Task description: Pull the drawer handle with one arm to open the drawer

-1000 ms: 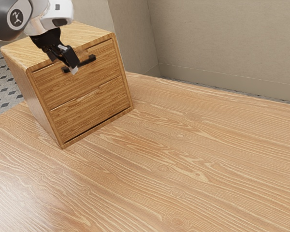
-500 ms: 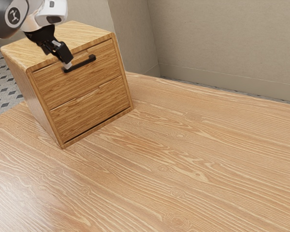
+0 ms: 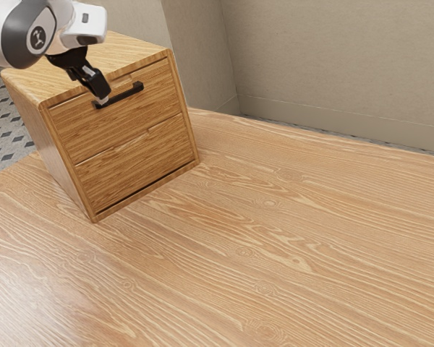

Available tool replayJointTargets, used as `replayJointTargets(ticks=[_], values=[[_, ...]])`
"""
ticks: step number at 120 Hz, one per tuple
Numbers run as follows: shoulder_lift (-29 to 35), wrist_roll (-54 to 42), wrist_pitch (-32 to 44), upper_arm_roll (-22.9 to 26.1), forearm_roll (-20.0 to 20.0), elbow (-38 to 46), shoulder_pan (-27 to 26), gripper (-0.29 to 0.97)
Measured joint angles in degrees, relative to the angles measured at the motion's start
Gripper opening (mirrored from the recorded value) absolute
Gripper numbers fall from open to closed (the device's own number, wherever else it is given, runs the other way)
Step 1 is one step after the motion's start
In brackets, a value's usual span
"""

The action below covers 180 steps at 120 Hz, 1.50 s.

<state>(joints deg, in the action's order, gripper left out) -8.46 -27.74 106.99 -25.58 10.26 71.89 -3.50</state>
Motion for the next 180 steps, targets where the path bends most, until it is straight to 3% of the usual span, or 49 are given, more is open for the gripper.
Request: replayJointTargets(ticks=[94,180], values=[[-5.73,-4.23,5.26,0.00,2.18,0.73,-0.14,0.68],[-9.22,-5.81,9.76,0.52,-2.07,0.67,1.78,0.68]])
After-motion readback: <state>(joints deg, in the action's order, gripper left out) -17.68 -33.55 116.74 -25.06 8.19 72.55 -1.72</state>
